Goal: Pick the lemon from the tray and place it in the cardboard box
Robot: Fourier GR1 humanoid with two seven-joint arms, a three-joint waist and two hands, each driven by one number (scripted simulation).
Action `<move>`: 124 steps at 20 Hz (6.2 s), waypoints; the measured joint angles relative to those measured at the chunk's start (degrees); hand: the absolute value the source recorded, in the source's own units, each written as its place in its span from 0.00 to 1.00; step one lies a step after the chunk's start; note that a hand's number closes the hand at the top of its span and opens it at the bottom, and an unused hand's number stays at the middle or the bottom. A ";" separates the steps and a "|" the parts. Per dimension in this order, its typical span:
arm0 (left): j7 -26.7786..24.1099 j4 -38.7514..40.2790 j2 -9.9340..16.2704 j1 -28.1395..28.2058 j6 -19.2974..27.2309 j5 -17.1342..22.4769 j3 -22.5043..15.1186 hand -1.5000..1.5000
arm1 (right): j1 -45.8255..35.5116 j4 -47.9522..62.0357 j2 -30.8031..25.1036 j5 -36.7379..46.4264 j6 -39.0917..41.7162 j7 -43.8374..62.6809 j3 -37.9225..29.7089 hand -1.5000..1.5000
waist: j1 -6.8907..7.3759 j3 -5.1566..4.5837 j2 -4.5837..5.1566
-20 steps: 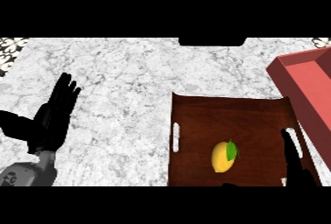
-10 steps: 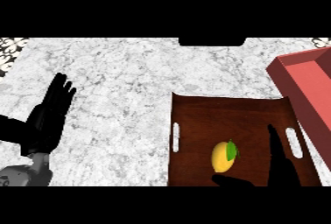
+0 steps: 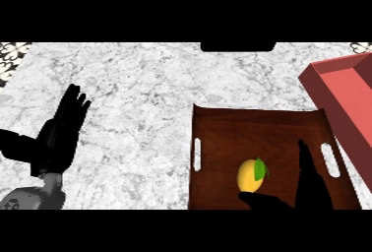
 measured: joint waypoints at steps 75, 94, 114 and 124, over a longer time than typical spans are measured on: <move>5.39 -2.35 -9.80 0.48 -8.34 -10.63 8.73 0.50 | -36.46 -8.78 -1.39 12.45 34.22 -13.33 -5.81 1.00 | -0.08 -0.01 -0.04; 4.07 -0.03 -10.38 -0.51 -10.13 -10.86 10.41 0.50 | -36.92 18.52 -20.87 4.89 25.03 -38.36 -37.04 1.00 | 0.39 0.03 0.18; 6.20 -2.12 -10.63 -0.92 -10.36 -11.45 10.38 0.50 | -42.87 60.77 -29.51 5.38 15.21 -59.59 -41.66 0.00 | 0.95 0.11 0.36; 6.70 -2.96 -10.74 -0.14 -10.05 -11.47 10.83 0.50 | -47.56 59.16 -25.82 -12.04 9.31 -67.52 -54.00 0.00 | 0.06 0.06 -0.13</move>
